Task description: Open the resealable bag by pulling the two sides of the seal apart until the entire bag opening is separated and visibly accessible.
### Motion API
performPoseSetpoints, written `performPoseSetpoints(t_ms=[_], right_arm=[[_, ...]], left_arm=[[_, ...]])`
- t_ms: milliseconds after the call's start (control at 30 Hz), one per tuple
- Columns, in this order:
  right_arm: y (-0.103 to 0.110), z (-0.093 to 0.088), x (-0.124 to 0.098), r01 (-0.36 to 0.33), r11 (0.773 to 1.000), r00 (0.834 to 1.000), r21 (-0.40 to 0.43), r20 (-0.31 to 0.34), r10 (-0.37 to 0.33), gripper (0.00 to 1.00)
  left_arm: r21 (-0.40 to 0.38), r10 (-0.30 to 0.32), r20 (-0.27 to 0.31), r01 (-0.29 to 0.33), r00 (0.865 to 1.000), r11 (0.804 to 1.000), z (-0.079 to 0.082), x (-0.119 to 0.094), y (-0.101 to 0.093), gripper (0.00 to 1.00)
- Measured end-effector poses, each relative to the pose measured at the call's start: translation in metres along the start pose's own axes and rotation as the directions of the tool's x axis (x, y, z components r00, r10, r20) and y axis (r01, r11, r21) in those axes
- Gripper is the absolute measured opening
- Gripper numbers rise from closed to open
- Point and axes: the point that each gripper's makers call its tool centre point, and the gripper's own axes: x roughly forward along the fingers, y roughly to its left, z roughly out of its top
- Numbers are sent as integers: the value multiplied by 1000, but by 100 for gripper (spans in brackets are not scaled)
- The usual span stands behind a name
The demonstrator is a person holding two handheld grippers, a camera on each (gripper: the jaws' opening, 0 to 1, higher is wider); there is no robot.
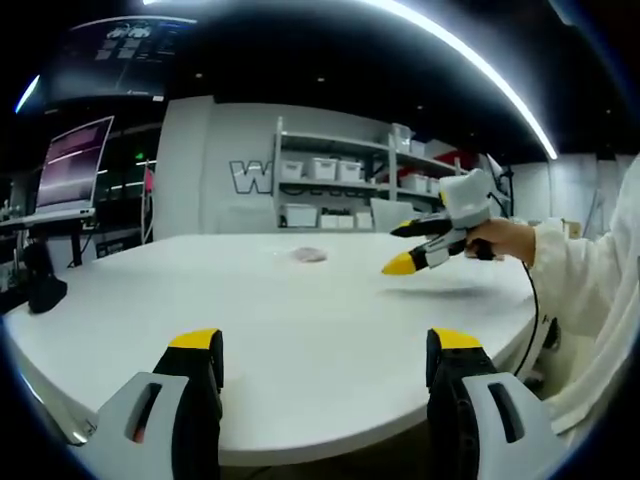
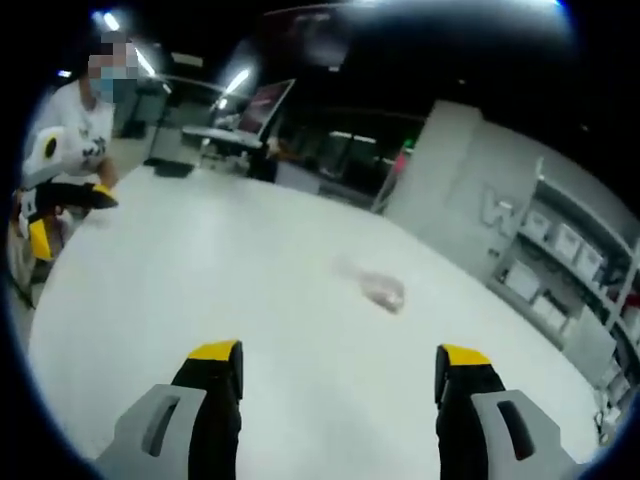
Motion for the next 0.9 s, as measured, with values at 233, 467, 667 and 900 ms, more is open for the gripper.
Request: performPoseSetpoints(t_ms=[233, 467, 667, 900], right_arm=[[0, 6, 6, -10, 1000, 1000, -16, 0, 10, 78], [-2, 9, 11, -13, 998, 1000, -64, -19, 12, 78], [0, 10, 16, -26, 994, 999, -104, -45, 21, 79], [0, 12, 22, -38, 992, 998, -118, -53, 32, 78]], left_arm=[[2, -4, -3, 4, 1000, 1000, -1, 0, -2, 82], [-1, 4, 1, -4, 1000, 1000, 0, -1, 0, 82], [-2, 4, -1, -4, 1000, 1000, -1, -2, 0, 82], [-4, 10, 1, -10, 1000, 1000, -1, -3, 2, 82]])
